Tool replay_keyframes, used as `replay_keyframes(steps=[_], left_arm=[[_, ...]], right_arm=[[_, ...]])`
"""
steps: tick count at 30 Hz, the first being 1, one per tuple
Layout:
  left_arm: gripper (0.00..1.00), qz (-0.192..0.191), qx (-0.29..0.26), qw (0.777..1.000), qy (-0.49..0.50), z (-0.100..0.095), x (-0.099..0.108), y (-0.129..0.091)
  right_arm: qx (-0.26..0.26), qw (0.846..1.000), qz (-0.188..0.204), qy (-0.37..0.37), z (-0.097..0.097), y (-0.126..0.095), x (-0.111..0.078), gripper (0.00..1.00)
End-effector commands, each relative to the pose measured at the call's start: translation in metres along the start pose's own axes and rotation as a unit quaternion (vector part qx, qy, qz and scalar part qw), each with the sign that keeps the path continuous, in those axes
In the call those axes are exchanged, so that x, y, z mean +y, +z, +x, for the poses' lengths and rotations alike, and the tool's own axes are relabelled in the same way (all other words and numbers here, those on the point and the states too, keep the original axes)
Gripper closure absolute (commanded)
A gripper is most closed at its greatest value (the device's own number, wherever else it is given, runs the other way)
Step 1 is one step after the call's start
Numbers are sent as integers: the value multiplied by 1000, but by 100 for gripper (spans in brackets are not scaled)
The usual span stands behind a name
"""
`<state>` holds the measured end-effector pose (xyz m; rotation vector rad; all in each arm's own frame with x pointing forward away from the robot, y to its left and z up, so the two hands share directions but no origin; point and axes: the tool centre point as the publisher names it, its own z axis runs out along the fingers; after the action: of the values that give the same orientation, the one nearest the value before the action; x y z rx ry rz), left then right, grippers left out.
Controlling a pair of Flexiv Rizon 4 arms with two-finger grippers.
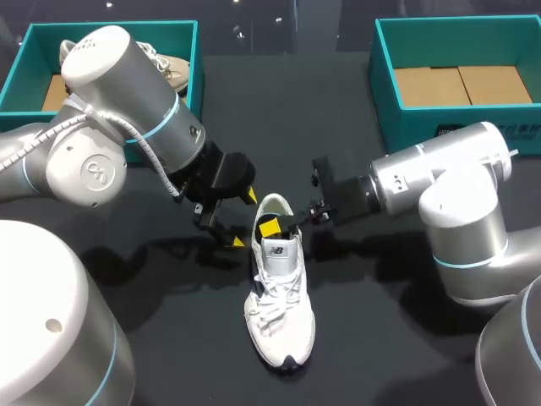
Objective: Take the shoe out of the shoebox, open the shoe tongue, remove and reinsert the insole, then place the shoe into the shoebox
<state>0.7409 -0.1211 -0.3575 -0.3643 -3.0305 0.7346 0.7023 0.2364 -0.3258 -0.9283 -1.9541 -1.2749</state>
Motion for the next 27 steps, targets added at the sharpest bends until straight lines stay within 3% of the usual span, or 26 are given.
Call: replay_keyframes(steps=[1,5,7,12,16,21,26,27], left_arm=[[0,0,-1,1000,0,1,0,0],[0,0,-1,1000,0,1,0,0],[0,0,-1,1000,0,1,0,0],[0,0,-1,1000,0,1,0,0],[0,0,-1,1000,0,1,0,0],[0,0,-1,1000,0,1,0,0],[0,0,-1,1000,0,1,0,0],[0,0,-1,1000,0,1,0,0]], right_arm=[[-18,1000,13,-2,7,-5,8,70],[-25,1000,18,-3,3,-5,13,80],[-20,1000,19,-3,-2,-4,15,100],[-10,1000,21,10,-15,2,13,100],[1,999,26,33,-20,10,-1,100],[7,998,26,57,-17,14,-20,100],[-6,998,19,52,-9,10,-19,100],[-10,999,17,48,-7,8,-17,93]])
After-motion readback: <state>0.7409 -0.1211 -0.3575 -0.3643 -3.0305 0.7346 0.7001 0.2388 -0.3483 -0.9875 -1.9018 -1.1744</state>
